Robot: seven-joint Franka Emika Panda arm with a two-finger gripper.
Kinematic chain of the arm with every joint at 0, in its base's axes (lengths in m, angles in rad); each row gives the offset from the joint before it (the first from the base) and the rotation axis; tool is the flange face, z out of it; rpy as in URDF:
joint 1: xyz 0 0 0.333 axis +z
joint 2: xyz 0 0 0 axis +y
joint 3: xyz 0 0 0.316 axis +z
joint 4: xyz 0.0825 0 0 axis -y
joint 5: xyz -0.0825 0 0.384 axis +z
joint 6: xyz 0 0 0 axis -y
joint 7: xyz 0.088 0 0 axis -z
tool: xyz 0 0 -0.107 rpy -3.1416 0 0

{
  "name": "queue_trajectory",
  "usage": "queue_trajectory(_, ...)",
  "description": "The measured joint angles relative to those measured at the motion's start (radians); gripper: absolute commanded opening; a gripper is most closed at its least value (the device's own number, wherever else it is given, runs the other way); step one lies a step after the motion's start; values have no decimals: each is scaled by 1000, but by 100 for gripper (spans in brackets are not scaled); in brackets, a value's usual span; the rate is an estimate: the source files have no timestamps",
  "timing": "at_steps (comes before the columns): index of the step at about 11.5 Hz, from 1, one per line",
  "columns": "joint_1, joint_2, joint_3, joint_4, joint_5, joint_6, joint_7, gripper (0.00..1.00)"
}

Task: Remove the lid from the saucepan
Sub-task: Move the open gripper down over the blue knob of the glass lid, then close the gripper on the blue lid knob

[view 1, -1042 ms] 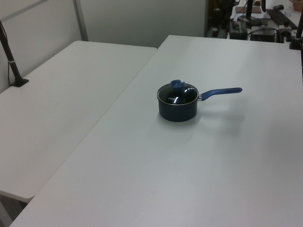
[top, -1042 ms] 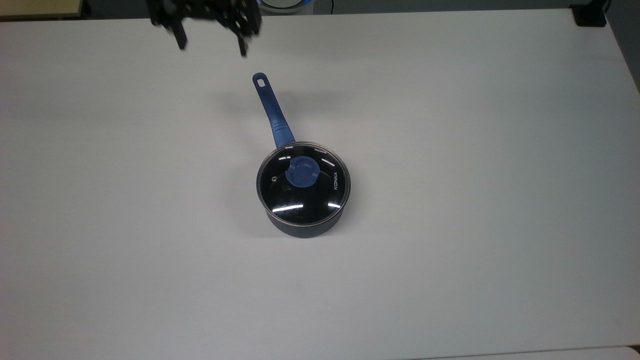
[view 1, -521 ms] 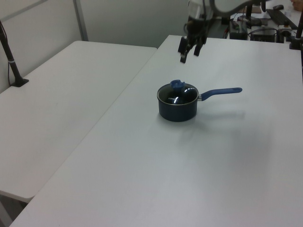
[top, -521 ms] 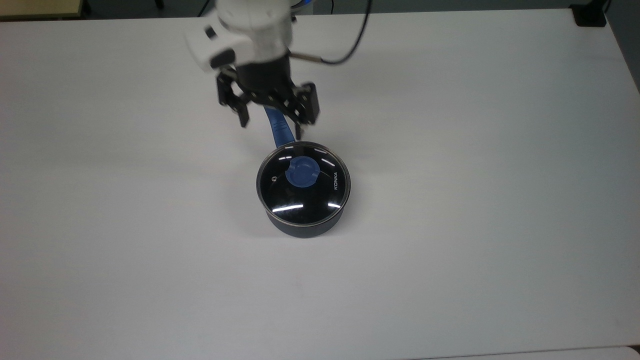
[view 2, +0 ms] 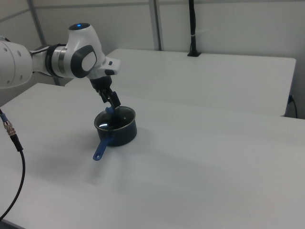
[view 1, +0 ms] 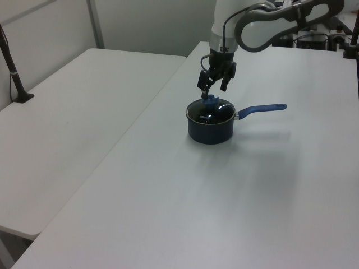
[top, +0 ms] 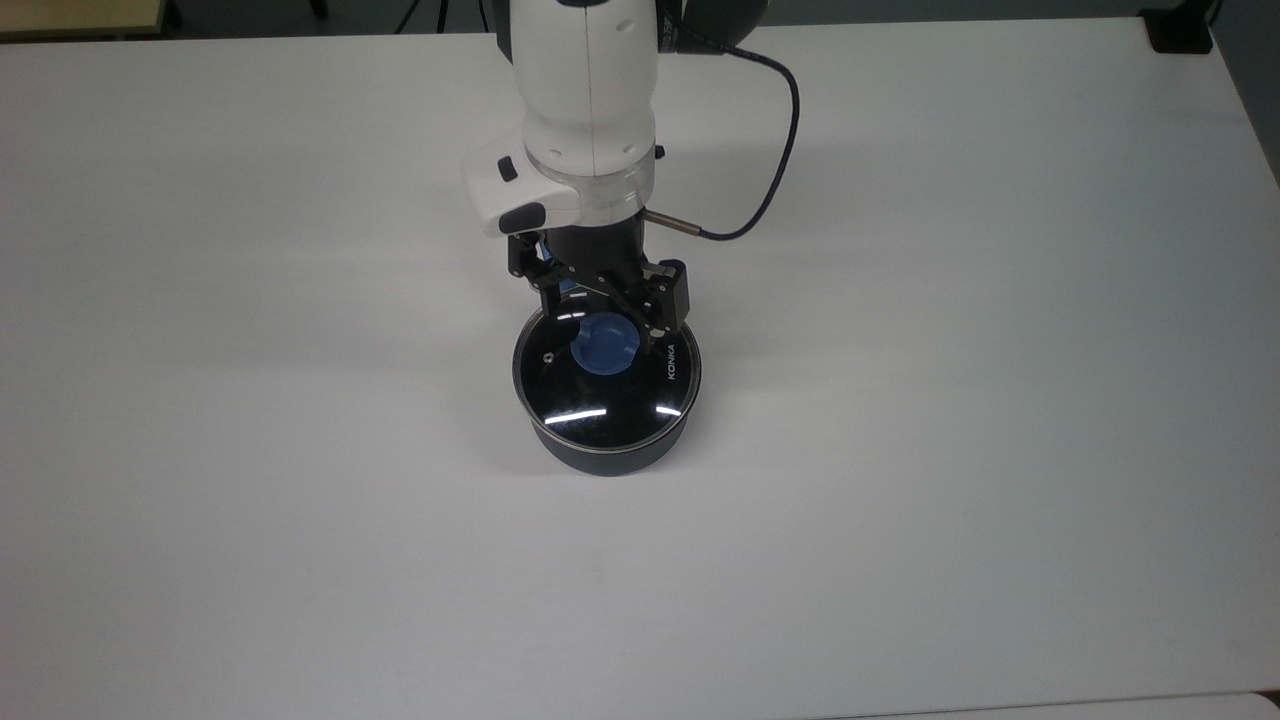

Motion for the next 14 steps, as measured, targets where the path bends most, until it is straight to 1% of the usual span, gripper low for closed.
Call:
queue_trajectory(1, 4, 9, 1, 0, -2, 7, 20, 100)
queue_trajectory(3, 14, 28, 3, 0, -38, 44, 84, 100)
queue_trajectory(4, 21, 42, 4, 0, -67, 63, 126, 86)
queue_trajectory(5, 30, 55, 4, 0, -86, 79, 157, 68)
queue_trajectory(6, 35, 65, 4, 1, -94, 88, 168, 59)
queue_trajectory(7, 36, 68, 4, 1, -100, 90, 174, 54)
queue_trajectory(9, 36, 68, 4, 7, -100, 90, 177, 50)
queue_trajectory(12, 33, 65, 4, 19, -101, 91, 176, 50)
queue_trajectory(14, 26, 32, 4, 29, -101, 71, 143, 50)
